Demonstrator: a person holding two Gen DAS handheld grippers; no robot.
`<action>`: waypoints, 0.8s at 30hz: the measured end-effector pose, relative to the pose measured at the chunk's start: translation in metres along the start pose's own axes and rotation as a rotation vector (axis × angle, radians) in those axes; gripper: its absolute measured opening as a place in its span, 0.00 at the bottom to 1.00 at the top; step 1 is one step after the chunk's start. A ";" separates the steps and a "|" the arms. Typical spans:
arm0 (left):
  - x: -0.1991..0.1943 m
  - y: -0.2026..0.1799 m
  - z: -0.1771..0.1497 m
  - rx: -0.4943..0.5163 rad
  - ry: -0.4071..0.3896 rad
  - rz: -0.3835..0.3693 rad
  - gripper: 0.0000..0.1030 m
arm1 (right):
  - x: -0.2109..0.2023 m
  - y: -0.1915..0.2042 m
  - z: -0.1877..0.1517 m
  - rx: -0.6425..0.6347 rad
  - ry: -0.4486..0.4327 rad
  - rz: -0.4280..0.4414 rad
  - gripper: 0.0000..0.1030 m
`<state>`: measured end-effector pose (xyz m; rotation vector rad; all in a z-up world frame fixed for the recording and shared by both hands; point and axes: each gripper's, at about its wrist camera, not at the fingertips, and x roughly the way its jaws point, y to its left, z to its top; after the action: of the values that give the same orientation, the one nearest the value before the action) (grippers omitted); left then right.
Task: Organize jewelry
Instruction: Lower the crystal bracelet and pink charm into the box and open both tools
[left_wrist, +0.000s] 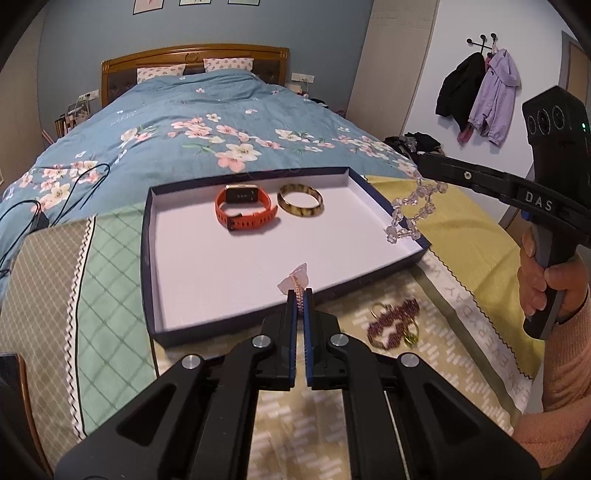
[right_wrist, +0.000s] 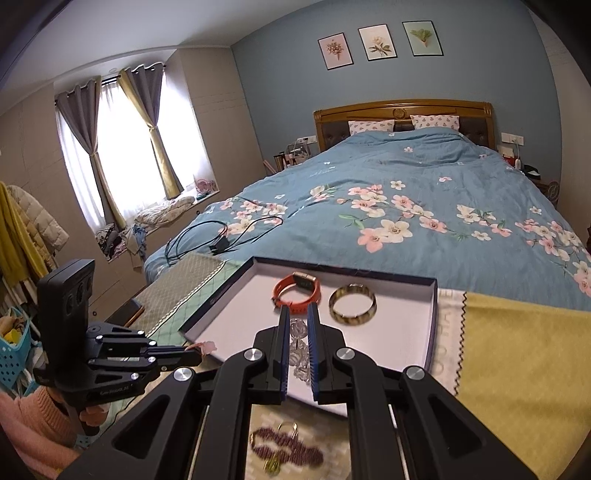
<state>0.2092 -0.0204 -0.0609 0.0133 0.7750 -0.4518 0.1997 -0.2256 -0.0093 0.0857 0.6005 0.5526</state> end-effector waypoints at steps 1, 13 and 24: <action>0.003 0.001 0.003 0.002 0.001 0.005 0.03 | 0.003 -0.001 0.002 0.003 0.002 0.001 0.07; 0.036 0.019 0.029 0.003 0.032 0.032 0.03 | 0.057 -0.007 0.013 0.047 0.052 0.002 0.07; 0.071 0.033 0.042 -0.010 0.088 0.052 0.03 | 0.095 -0.024 0.013 0.117 0.103 -0.007 0.07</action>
<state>0.2951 -0.0257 -0.0840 0.0441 0.8616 -0.3997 0.2829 -0.1958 -0.0527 0.1666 0.7334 0.5167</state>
